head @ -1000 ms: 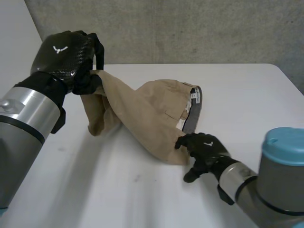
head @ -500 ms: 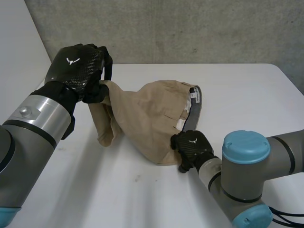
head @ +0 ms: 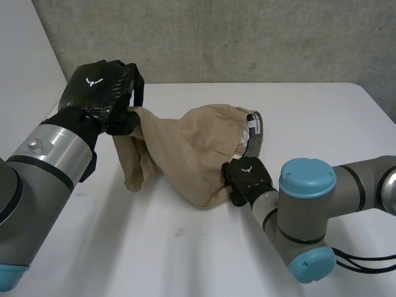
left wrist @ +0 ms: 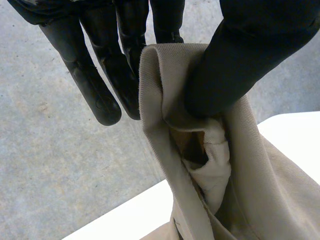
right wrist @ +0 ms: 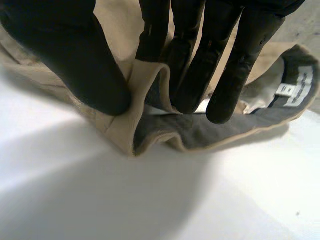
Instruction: Fold the shorts.
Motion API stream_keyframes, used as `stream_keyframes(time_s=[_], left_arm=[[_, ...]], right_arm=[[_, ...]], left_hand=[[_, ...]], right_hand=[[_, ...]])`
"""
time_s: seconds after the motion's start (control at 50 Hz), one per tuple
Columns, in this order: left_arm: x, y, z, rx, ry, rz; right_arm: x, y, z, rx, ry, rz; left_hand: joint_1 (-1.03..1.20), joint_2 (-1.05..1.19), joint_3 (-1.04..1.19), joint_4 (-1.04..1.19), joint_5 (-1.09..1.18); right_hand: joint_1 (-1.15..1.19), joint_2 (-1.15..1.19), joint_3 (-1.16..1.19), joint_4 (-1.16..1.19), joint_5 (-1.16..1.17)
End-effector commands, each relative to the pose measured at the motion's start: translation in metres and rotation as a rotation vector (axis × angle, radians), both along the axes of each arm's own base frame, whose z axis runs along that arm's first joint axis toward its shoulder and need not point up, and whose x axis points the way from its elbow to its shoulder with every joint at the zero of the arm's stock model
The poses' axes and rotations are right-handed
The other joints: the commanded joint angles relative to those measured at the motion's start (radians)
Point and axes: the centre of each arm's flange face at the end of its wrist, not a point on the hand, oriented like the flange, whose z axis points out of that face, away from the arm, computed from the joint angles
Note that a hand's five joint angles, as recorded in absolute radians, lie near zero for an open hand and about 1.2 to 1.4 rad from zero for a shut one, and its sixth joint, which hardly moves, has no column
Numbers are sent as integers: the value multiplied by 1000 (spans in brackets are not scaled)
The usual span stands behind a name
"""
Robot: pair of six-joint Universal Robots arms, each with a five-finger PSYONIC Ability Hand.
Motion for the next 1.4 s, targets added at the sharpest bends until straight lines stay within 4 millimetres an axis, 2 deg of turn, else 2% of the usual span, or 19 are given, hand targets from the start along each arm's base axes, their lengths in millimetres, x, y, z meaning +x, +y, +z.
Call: stream_keyframes(time_s=[0.02,0.12,0.18,0.28,0.36,0.44,0.52,0.66,0.8,0.88,0.9,0.92,0.96,1.0,1.12,1.14,1.28,1.36,1.4], left_arm=[[0,-1,-2,6,-5,2],[6,-6,-6,16,-10,25],[8,-8,-9,25,-15,36],[17,-11,-22,62,-38,64],[25,-12,-28,89,-59,88],[32,-3,-38,140,-98,92],[44,17,-39,198,-161,100],[55,52,-22,235,-199,72],[54,61,-25,252,-198,-5],[51,60,-47,324,-224,-37],[51,56,-55,350,-233,-36],[46,43,-78,421,-261,-35],[45,39,-85,440,-269,-33],[40,26,-98,470,-281,-30],[32,5,-96,441,-268,-28],[26,-9,-95,405,-256,-27],[10,-49,-93,302,-218,-22],[-12,-99,-103,192,-223,-19],[-15,-107,-106,176,-235,-20]], right_arm=[[2,-6,17,-36,-25,-8],[-5,-5,35,-38,-24,-18],[-17,-6,57,-47,-17,-37],[-52,-17,114,-135,8,-111],[-67,-8,151,-207,56,-100],[-83,8,183,-256,102,-91],[-99,18,196,-252,161,-103],[-110,43,230,-316,138,-97],[-111,50,218,-276,162,-70],[-110,35,169,-120,272,-43],[-110,35,169,-119,272,-42],[-109,32,161,-99,297,-35],[-105,25,139,-54,371,-2],[-105,24,135,-50,385,2],[-99,5,122,-37,407,17],[-98,0,120,-35,406,14],[-87,-39,114,-79,350,-64],[-84,-66,107,-143,345,-139],[-82,-76,105,-172,341,-164]], left_hand=[[262,199,204,198,254],[262,199,204,198,254],[262,199,204,198,254],[262,199,204,198,254],[262,199,204,198,254],[262,199,204,198,254],[262,199,204,198,254],[262,199,204,198,254],[262,199,204,198,254],[262,199,204,198,254],[262,199,204,198,254],[262,199,204,198,254],[262,199,204,198,254],[262,199,204,198,254],[262,199,204,198,254],[262,199,204,198,254],[262,199,204,198,254],[262,199,204,198,254],[262,199,204,198,254]], right_hand=[[490,224,220,211,293],[490,224,220,211,293],[490,224,220,211,293],[490,224,220,211,293],[490,224,220,211,293],[490,224,220,211,293],[490,224,220,211,293],[490,224,220,211,293],[490,224,220,211,293],[490,224,220,211,293],[490,224,220,211,293],[490,224,220,211,293],[490,224,220,211,293],[490,224,220,211,293],[490,224,220,211,293],[490,224,220,211,293],[490,224,220,211,293],[490,224,220,211,293],[490,224,220,211,293]])
